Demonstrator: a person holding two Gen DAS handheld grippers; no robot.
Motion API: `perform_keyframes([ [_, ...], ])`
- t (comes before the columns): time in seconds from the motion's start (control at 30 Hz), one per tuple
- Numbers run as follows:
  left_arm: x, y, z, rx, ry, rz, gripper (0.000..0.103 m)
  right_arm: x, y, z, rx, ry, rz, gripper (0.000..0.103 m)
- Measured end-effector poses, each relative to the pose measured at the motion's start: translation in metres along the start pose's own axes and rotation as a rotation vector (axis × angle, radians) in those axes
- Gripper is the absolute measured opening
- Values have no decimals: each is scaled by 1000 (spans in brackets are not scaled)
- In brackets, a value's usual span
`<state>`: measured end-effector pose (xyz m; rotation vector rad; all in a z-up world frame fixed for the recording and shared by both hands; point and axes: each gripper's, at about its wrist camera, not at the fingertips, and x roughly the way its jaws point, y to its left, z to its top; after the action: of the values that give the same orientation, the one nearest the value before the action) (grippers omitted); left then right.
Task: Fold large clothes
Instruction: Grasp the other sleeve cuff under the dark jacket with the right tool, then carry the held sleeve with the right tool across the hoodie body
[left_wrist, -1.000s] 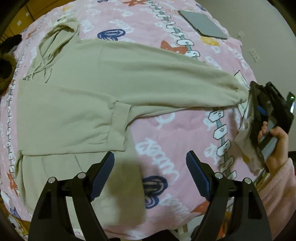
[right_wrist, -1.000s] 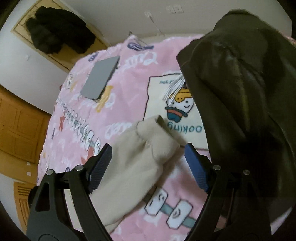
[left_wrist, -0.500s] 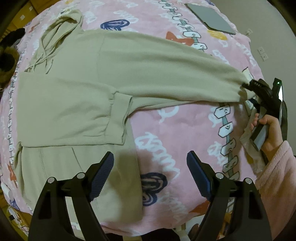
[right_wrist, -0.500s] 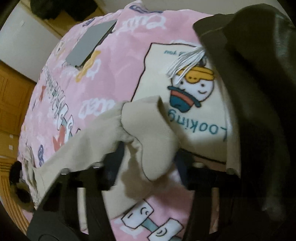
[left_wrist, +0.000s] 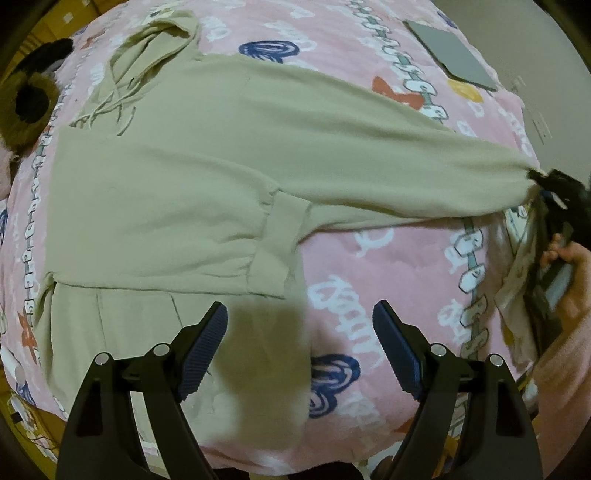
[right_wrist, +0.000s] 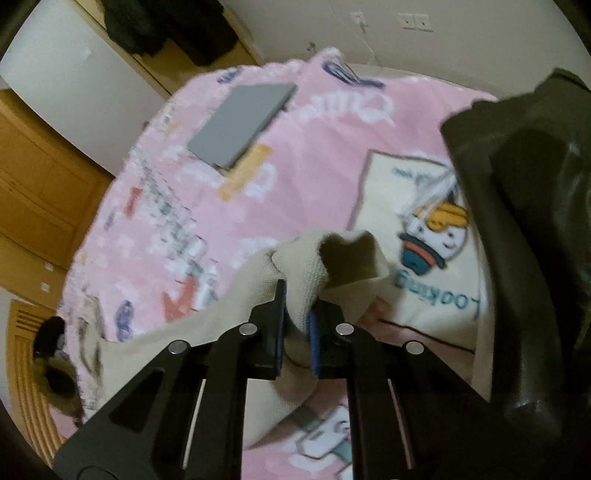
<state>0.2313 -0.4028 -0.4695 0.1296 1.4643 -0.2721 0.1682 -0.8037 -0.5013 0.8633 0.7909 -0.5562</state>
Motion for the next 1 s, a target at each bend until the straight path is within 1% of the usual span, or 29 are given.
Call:
perform_keyframes([
  [0.1, 15, 13, 12, -24, 4, 29, 78, -16, 20, 4, -17, -28, 49, 9],
  [0.13, 24, 19, 18, -30, 13, 38, 81, -18, 25, 6, -24, -32, 59, 9],
  [0.17, 29, 23, 22, -38, 13, 51, 81, -24, 33, 6, -36, -41, 73, 9],
  [0.23, 43, 35, 35, -58, 3, 92, 81, -36, 48, 6, -56, -63, 106, 9],
  [0.33, 61, 51, 52, -78, 14, 117, 81, -51, 69, 3, -84, -90, 145, 9],
  [0.43, 69, 66, 64, -83, 10, 139, 81, -66, 93, -5, -120, -116, 193, 8],
  [0.57, 66, 83, 73, -61, 1, 158, 81, -88, 127, -21, -166, -146, 256, 7],
  [0.63, 61, 94, 73, -53, -3, 148, 81, -102, 149, -34, -189, -185, 257, 7],
  [0.73, 58, 112, 73, -55, 0, 97, 81, -117, 182, -53, -217, -220, 287, 7],
  [0.8, 60, 122, 75, -78, -7, 76, 77, -122, 203, -65, -227, -219, 333, 7],
  [0.87, 67, 130, 76, -98, -5, 60, 66, -127, 222, -74, -237, -212, 378, 7],
  [0.93, 75, 138, 78, -128, -8, 49, 61, -132, 242, -85, -260, -201, 424, 7],
  [1.0, 84, 146, 80, -137, 2, 30, 61, -138, 268, -100, -298, -186, 480, 7],
])
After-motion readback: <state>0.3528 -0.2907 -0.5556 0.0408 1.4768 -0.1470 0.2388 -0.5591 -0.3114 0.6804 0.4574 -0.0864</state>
